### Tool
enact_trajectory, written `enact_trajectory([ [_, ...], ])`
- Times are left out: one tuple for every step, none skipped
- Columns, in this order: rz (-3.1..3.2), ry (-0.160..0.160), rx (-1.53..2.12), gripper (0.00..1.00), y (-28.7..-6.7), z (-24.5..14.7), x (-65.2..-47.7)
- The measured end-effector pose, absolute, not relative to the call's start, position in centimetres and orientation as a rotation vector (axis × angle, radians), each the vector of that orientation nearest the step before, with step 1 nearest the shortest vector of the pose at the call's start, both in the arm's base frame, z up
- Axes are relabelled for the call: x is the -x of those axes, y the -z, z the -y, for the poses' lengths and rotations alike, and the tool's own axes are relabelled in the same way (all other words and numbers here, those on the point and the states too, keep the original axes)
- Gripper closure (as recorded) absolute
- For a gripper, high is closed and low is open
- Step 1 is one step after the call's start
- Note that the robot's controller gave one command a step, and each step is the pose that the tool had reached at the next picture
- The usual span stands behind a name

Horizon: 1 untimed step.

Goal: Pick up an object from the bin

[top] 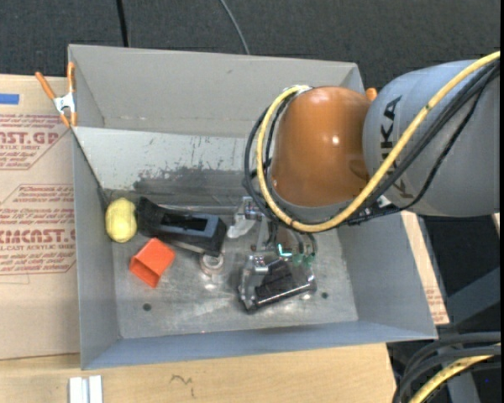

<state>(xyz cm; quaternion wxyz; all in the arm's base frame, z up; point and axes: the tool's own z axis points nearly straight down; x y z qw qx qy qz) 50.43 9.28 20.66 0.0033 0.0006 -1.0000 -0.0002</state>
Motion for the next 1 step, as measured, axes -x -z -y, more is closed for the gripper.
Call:
enact_trajectory([
  [3.142, 0.002, 0.000, 0.00, -21.01, -9.23, -50.61],
])
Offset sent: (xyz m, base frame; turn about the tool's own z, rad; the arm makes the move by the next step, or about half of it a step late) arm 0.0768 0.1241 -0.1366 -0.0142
